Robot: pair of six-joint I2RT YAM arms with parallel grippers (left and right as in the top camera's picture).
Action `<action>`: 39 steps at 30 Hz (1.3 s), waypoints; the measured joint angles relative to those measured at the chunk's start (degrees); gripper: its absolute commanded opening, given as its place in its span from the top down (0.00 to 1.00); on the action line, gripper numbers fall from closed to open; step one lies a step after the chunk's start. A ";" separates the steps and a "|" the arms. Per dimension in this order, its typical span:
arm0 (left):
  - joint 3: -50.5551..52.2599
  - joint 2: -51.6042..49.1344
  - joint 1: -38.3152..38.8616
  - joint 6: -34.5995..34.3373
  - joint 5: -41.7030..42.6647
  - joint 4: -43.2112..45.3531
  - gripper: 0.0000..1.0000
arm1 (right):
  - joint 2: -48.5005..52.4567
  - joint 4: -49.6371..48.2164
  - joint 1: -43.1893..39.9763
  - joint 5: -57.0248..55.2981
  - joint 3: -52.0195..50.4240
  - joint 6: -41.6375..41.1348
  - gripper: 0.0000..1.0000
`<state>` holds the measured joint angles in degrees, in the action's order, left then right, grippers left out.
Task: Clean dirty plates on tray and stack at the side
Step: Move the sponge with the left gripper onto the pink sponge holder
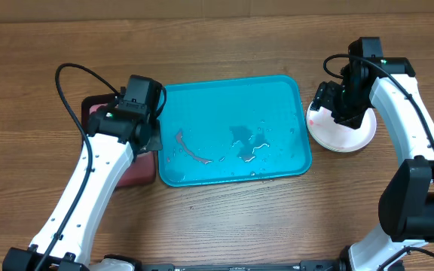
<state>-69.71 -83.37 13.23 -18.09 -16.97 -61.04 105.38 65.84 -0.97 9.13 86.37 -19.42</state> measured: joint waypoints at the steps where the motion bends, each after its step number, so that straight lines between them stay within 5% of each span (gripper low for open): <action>1: 0.37 0.00 -0.66 0.37 -0.20 0.26 0.95 | 0.00 0.00 0.00 -0.07 0.00 0.04 0.22; 18: 13.07 0.00 -5.14 1.18 -8.00 15.13 0.96 | 0.00 0.35 0.00 -0.15 0.00 0.42 0.22; 27: 14.40 0.00 -5.14 1.81 -9.40 15.91 0.53 | 0.00 0.66 0.00 -0.15 0.00 0.46 0.22; 36: 14.40 0.00 -5.14 1.79 -9.46 15.85 0.50 | 0.00 0.61 0.00 -0.15 0.00 0.66 0.20; 39: 14.38 0.00 -5.14 1.77 -9.40 14.40 0.55 | 0.00 0.02 0.00 -0.17 0.00 0.92 0.02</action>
<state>-55.33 -83.37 8.10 -16.32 -26.37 -46.63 105.38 65.87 -0.97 8.95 86.37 -18.50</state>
